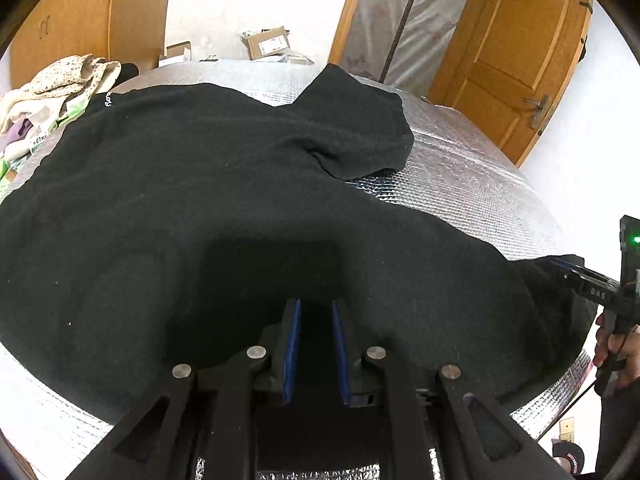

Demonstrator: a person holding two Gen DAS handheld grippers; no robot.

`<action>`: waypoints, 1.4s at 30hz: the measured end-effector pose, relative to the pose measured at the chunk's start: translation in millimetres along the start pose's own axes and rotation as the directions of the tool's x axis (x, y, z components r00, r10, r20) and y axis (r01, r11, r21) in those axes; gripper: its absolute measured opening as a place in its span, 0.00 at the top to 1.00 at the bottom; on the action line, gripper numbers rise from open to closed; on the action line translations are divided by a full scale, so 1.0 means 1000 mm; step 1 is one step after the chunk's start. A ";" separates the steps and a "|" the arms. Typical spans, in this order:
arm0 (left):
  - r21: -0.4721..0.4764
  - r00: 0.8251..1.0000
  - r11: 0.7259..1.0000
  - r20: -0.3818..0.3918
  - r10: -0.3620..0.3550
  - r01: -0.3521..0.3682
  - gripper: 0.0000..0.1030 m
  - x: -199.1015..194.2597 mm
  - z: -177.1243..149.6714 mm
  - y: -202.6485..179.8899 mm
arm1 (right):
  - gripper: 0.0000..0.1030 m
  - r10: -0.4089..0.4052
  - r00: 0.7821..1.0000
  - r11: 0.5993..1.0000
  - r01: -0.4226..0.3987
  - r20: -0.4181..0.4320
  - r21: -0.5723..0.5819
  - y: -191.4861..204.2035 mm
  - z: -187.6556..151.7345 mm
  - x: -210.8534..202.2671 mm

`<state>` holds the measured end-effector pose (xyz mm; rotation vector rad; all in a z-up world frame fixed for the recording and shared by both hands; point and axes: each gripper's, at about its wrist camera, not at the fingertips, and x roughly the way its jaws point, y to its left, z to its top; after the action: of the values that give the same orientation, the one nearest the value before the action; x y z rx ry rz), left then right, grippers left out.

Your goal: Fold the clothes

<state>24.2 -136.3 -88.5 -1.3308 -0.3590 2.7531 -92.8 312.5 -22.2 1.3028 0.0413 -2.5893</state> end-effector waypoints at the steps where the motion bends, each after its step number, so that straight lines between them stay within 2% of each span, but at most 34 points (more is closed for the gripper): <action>1: -0.003 1.000 1.000 0.001 -0.004 0.004 0.84 0.000 0.000 0.001 | 0.69 -0.021 1.000 0.999 0.021 0.009 0.028 -0.007 0.003 0.002; 4: -0.008 1.000 1.000 0.000 -0.013 0.013 0.84 -0.001 -0.001 0.002 | 0.77 -0.086 0.996 0.990 0.083 0.024 0.111 -0.027 0.010 0.006; 7: -0.011 1.000 1.000 -0.001 -0.020 0.020 0.84 -0.001 0.000 0.001 | 0.79 -0.129 0.991 0.975 0.123 0.024 0.186 -0.045 0.015 0.005; 12: -0.018 1.000 1.000 0.003 -0.020 0.020 0.84 -0.003 0.000 0.002 | 0.77 -0.142 0.990 0.976 0.137 0.023 0.170 -0.043 0.013 0.000; 15: -0.038 0.999 0.999 0.032 -0.003 0.004 0.84 -0.009 0.002 0.008 | 0.76 -0.108 0.992 0.985 0.097 0.067 0.141 -0.032 0.009 -0.018; 19: -0.096 0.998 0.995 0.048 0.045 -0.040 0.84 -0.015 0.003 0.032 | 0.75 -0.005 0.996 0.997 -0.001 0.084 0.078 -0.005 0.003 -0.028; 23: -0.112 0.997 0.992 0.037 0.062 -0.057 0.84 -0.016 0.002 0.048 | 0.75 0.099 0.994 0.995 -0.099 0.036 -0.005 0.024 -0.007 -0.021; 25: -0.093 0.996 0.993 0.035 0.078 -0.074 0.84 -0.019 0.001 0.046 | 0.74 0.115 0.993 0.993 -0.115 0.000 -0.037 0.034 -0.011 -0.012; 28: -0.123 0.993 0.988 0.050 0.103 -0.096 0.84 -0.027 0.000 0.056 | 0.71 0.136 0.991 0.989 -0.135 0.010 -0.062 0.045 -0.012 -0.015; 31: -0.202 0.982 0.968 0.080 0.170 -0.151 0.84 -0.041 0.000 0.086 | 0.71 0.161 0.986 0.983 -0.158 0.034 -0.090 0.055 -0.010 -0.020; 34: -0.284 0.961 0.934 0.108 0.253 -0.214 0.84 -0.056 0.002 0.120 | 0.70 0.164 0.986 0.981 -0.159 0.040 -0.111 0.062 -0.007 -0.019; 38: -0.380 0.934 0.875 0.070 0.349 -0.299 0.85 -0.061 0.001 0.165 | 0.69 0.166 0.986 0.981 -0.166 -0.005 -0.097 0.064 -0.006 -0.007; 40: -0.393 0.931 0.867 0.066 0.360 -0.308 0.86 -0.061 -0.001 0.175 | 0.68 0.158 0.987 0.982 -0.159 -0.013 -0.105 0.070 -0.006 -0.001; 42: -0.378 0.921 0.863 0.062 0.386 -0.336 0.92 -0.061 0.000 0.176 | 0.64 0.152 0.988 0.982 -0.153 -0.013 -0.112 0.075 -0.005 0.001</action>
<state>70.0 -316.3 -83.3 -1.4121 -0.7256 3.2242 -72.9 240.3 -19.7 1.2216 0.0839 -2.4190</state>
